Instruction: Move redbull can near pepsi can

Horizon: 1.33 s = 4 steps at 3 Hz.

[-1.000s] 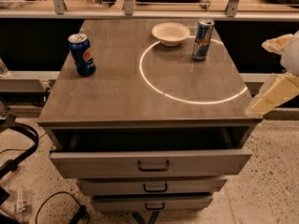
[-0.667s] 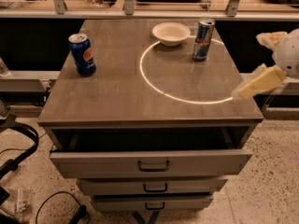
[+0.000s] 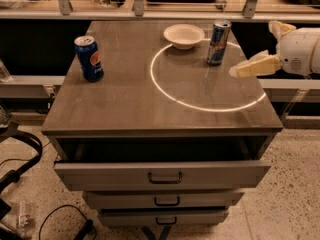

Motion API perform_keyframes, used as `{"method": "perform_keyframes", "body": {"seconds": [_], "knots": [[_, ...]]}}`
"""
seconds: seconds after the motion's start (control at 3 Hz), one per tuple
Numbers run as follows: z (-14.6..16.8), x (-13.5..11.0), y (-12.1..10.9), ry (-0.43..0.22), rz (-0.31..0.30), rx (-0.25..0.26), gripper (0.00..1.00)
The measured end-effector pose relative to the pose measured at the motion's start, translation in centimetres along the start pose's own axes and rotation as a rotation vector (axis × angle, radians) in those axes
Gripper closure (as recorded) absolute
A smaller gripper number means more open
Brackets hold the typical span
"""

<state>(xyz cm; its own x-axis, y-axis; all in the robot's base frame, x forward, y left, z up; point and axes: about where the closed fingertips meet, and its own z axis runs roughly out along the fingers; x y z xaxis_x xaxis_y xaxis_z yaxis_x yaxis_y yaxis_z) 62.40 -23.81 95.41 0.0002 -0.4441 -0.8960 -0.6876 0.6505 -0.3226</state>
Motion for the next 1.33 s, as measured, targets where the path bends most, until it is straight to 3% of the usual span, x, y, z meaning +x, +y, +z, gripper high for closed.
{"method": "perform_keyframes", "body": {"seconds": [0.33,0.67,1.33], "knots": [[-0.1,0.0,-0.1,0.002,-0.001,0.003,0.00],[1.2,0.2,0.0,-0.030,0.035,0.007,0.00],[10.7,0.9,-2.7,-0.216,0.206,-0.029,0.00]]}}
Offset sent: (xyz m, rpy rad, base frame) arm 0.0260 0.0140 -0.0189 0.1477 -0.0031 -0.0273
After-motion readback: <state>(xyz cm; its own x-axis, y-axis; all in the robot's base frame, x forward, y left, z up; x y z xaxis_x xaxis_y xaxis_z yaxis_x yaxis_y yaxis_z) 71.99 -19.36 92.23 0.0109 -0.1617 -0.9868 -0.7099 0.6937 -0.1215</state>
